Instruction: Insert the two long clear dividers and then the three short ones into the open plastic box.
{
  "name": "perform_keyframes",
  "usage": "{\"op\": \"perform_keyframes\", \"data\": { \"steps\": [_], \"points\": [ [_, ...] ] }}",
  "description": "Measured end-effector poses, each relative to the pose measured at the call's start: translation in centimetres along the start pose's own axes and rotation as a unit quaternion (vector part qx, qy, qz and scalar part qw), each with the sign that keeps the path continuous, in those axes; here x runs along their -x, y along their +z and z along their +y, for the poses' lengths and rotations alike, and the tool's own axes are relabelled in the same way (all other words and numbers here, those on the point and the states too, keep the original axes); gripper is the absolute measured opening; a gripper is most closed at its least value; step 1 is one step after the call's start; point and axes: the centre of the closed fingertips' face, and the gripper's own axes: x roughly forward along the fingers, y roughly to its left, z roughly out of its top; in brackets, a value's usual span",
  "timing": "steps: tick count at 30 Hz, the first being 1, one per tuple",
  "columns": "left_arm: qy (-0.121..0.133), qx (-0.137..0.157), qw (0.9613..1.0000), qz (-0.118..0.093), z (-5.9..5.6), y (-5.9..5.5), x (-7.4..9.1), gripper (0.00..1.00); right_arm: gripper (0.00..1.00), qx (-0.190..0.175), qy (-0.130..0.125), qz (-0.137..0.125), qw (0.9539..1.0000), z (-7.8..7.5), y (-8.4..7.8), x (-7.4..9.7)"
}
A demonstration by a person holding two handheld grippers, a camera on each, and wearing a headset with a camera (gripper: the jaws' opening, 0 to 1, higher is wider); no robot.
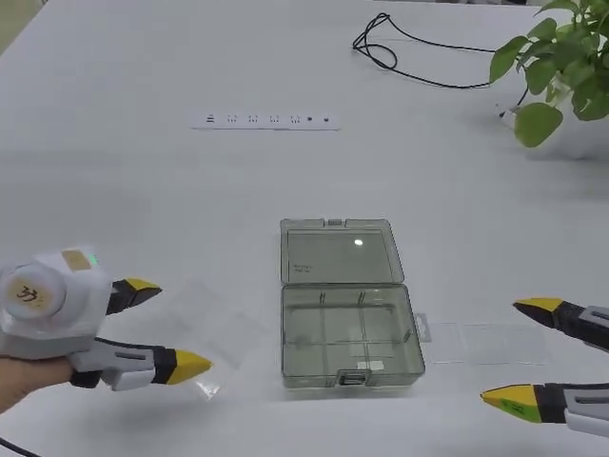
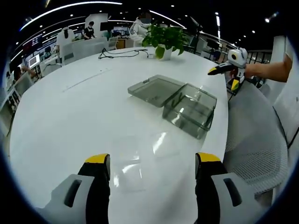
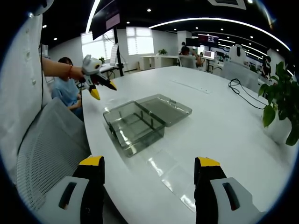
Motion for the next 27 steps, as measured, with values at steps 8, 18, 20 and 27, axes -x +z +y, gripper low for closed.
{"op": "perform_keyframes", "data": {
  "steps": [8,18,20,27],
  "points": [
    [0.026,0.025,0.9983,0.047,2.0,-1.7,-0.3,0.64,0.79,-0.005,0.000,0.000,1.0000,-0.1,-0.1,-0.2],
    [0.043,0.046,0.9945,0.084,3.3,-2.8,-1.1,0.57,0.79,-0.009,0.001,-0.002,1.0000,-0.1,-0.1,-0.5],
    [0.048,0.051,0.9934,0.091,3.5,-3.0,-1.2,0.54,0.79,-0.009,0.001,-0.002,1.0000,-0.1,-0.1,-0.5],
    [0.063,0.059,0.9897,0.114,4.1,-3.6,-1.5,0.46,0.79,-0.011,0.001,-0.004,0.9999,-0.2,-0.1,-0.5]
  ]
}}
